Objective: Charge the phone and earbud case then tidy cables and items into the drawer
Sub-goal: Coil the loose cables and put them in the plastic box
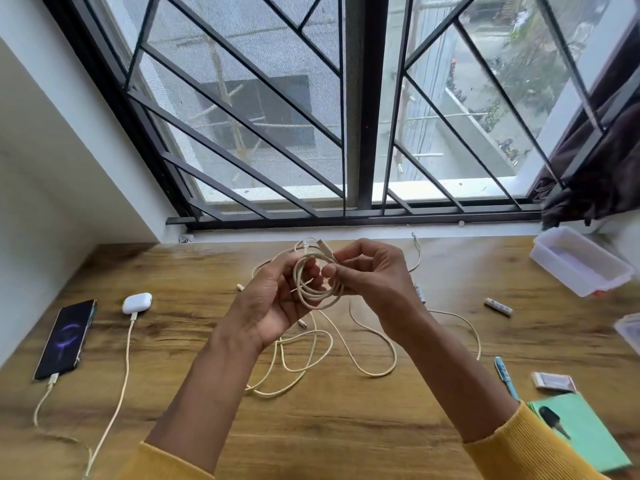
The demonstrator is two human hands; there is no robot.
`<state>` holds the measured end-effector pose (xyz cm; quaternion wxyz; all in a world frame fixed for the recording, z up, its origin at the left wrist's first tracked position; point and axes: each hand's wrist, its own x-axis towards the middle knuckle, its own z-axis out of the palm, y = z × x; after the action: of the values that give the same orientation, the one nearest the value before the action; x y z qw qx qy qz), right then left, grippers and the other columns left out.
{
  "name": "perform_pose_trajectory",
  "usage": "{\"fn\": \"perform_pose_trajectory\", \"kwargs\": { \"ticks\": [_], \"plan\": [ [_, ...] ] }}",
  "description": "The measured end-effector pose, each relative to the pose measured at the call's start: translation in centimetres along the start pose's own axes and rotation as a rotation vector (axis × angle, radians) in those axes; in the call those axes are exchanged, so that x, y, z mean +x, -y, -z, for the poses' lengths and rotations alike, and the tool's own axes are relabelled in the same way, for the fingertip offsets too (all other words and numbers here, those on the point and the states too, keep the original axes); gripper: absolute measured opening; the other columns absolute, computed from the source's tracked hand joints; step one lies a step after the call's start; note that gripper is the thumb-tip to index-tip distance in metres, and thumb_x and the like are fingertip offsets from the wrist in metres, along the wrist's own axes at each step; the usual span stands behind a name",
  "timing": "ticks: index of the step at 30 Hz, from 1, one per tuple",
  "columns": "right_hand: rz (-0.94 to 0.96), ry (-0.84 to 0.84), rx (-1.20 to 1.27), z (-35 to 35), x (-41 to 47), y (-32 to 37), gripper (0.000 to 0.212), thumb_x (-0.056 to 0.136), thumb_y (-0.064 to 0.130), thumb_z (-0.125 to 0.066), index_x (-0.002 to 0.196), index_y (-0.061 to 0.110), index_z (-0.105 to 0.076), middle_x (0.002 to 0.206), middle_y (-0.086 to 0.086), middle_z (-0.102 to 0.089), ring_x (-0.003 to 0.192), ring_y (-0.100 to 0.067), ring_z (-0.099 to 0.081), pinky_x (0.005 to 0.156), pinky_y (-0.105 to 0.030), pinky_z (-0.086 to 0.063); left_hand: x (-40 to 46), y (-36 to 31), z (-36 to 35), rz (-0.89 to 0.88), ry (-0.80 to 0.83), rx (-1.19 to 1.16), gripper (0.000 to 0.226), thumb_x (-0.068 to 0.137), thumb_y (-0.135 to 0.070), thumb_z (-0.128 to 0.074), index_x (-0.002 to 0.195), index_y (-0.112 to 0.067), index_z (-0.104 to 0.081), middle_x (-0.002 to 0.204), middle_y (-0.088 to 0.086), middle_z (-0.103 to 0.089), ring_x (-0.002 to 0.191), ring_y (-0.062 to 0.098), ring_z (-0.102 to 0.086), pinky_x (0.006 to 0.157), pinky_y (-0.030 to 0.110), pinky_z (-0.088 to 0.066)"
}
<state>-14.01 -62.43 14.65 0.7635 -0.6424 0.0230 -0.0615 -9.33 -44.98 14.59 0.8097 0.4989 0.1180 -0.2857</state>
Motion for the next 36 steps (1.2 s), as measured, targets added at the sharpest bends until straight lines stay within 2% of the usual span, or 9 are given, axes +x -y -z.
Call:
{"fn": "perform_pose_trajectory", "kwargs": {
  "ticks": [7,11,14,18,21,24,28,31,36],
  "plan": [
    [-0.060,0.025,-0.011,0.0,0.0,-0.2,0.017,0.083,-0.001,-0.084,0.090,-0.003,-0.069,0.080,-0.024,-0.076,0.064,-0.025,-0.073,0.058,-0.036,-0.060,1.5,1.0,0.0,-0.027,-0.078,-0.085,0.046,0.102,-0.019,-0.064,0.139,0.008,-0.062,0.087,0.012,-0.071,0.076,0.020,-0.069,0.076,0.033,-0.064],
    [-0.091,0.039,-0.028,0.2,0.0,-0.5,0.017,0.084,-0.004,-0.082,0.093,-0.005,-0.068,0.082,-0.024,-0.076,0.064,-0.024,-0.074,0.057,-0.033,-0.060,2.2,1.5,0.1,-0.113,-0.195,-0.070,0.020,0.103,-0.020,-0.064,0.107,-0.002,-0.072,0.084,0.011,-0.070,0.070,0.017,-0.070,0.066,0.032,-0.065],
    [-0.109,0.027,-0.053,0.5,0.2,-0.9,0.019,0.084,-0.007,-0.081,0.095,-0.010,-0.066,0.081,-0.026,-0.074,0.063,-0.024,-0.072,0.057,-0.033,-0.060,1.8,1.6,0.0,-0.182,-0.234,-0.069,0.022,0.106,-0.020,-0.061,0.091,-0.007,-0.072,0.079,0.007,-0.072,0.064,0.014,-0.072,0.060,0.029,-0.065],
    [-0.118,0.013,-0.051,0.9,0.2,-1.0,0.022,0.085,-0.007,-0.081,0.097,-0.014,-0.064,0.088,-0.036,-0.071,0.065,-0.026,-0.071,0.058,-0.037,-0.062,1.0,1.2,0.3,-0.253,-0.174,-0.112,0.022,0.109,-0.023,-0.056,0.097,-0.010,-0.070,0.081,0.006,-0.073,0.066,0.018,-0.072,0.059,0.028,-0.063],
    [-0.119,0.005,-0.041,0.9,0.2,-1.1,0.018,0.085,-0.008,-0.080,0.096,-0.012,-0.066,0.085,-0.031,-0.073,0.065,-0.026,-0.071,0.058,-0.037,-0.062,0.4,0.5,0.5,-0.290,-0.099,-0.119,0.013,0.108,-0.020,-0.057,0.114,-0.013,-0.066,0.081,0.003,-0.071,0.069,0.015,-0.071,0.061,0.027,-0.062],
    [-0.120,-0.024,-0.056,0.7,0.4,-1.5,0.018,0.084,-0.008,-0.081,0.096,-0.010,-0.067,0.081,-0.025,-0.074,0.064,-0.025,-0.071,0.057,-0.036,-0.061,-0.1,0.0,0.9,-0.339,-0.004,-0.017,0.012,0.106,-0.019,-0.059,0.111,-0.017,-0.070,0.084,0.001,-0.069,0.076,0.014,-0.071,0.073,0.032,-0.060],
    [-0.118,-0.082,-0.068,0.6,0.5,-1.9,0.018,0.083,-0.007,-0.083,0.095,-0.008,-0.069,0.080,-0.025,-0.073,0.063,-0.026,-0.071,0.057,-0.037,-0.061,-0.5,-0.5,2.1,-0.379,0.133,0.186,0.010,0.097,-0.018,-0.070,0.102,-0.013,-0.076,0.108,0.010,-0.072,0.108,0.026,-0.067,0.104,0.060,-0.051],
    [-0.113,-0.105,-0.060,0.6,0.5,-2.0,0.017,0.082,-0.007,-0.083,0.094,-0.008,-0.070,0.078,-0.023,-0.072,0.063,-0.026,-0.071,0.057,-0.038,-0.062,-0.6,-0.5,2.6,-0.371,0.185,0.327,0.011,0.091,-0.010,-0.073,0.100,-0.008,-0.079,0.131,0.017,-0.072,0.120,0.039,-0.068,0.101,0.062,-0.056],
    [-0.093,-0.072,-0.043,0.7,0.3,-1.7,0.017,0.083,-0.007,-0.082,0.094,-0.010,-0.069,0.081,-0.028,-0.073,0.064,-0.030,-0.072,0.055,-0.037,-0.061,-0.9,-0.3,2.4,-0.449,0.141,0.538,0.016,0.082,-0.007,-0.080,0.098,-0.008,-0.083,0.111,0.024,-0.077,0.097,0.034,-0.076,0.091,0.046,-0.065]
  ]
}}
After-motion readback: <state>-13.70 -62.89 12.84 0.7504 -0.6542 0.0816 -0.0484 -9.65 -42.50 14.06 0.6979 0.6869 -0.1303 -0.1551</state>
